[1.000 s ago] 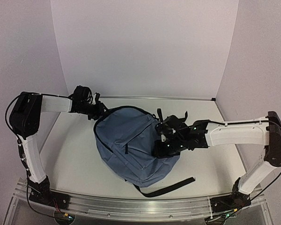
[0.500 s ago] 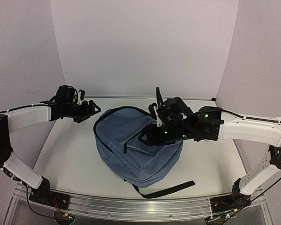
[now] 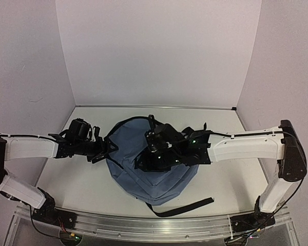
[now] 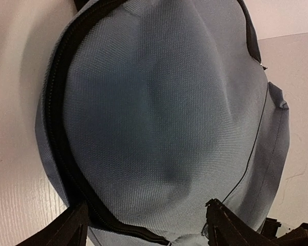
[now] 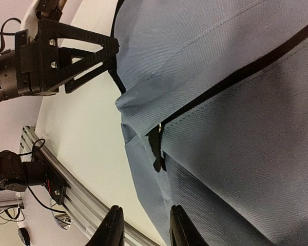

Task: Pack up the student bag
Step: Adjust the student bag at the center of the board.

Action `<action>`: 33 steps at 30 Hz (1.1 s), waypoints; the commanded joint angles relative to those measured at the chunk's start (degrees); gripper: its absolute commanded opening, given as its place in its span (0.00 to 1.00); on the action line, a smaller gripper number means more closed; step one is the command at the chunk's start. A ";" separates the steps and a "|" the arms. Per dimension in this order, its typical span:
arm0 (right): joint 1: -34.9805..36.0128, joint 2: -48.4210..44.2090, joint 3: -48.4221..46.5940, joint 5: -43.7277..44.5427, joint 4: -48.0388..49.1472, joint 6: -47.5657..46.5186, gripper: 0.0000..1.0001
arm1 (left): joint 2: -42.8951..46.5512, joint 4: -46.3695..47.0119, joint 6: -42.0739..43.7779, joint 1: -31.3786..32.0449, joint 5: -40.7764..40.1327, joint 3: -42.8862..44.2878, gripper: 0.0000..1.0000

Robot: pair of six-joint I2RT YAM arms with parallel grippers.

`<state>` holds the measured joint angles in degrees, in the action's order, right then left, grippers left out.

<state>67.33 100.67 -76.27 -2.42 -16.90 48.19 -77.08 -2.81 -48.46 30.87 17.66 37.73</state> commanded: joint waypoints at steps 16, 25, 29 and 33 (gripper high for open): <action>1.76 8.93 -6.06 18.54 0.96 3.84 0.30 | 6.08 0.08 -3.95 1.04 -4.22 -5.38 0.87; 1.76 12.64 -9.18 21.96 0.81 3.22 0.27 | 1.21 6.60 -2.25 1.02 -2.22 -2.92 0.70; 1.76 13.18 -8.59 26.28 0.56 3.83 0.18 | 0.07 7.01 -1.91 1.03 -1.94 -2.43 0.53; 1.79 13.65 -8.84 29.05 0.12 4.04 0.15 | 0.34 7.38 -2.05 1.04 -1.78 -3.12 0.31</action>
<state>69.68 112.56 -83.40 19.48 -15.49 51.60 -76.67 1.71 -50.93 31.73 15.06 32.67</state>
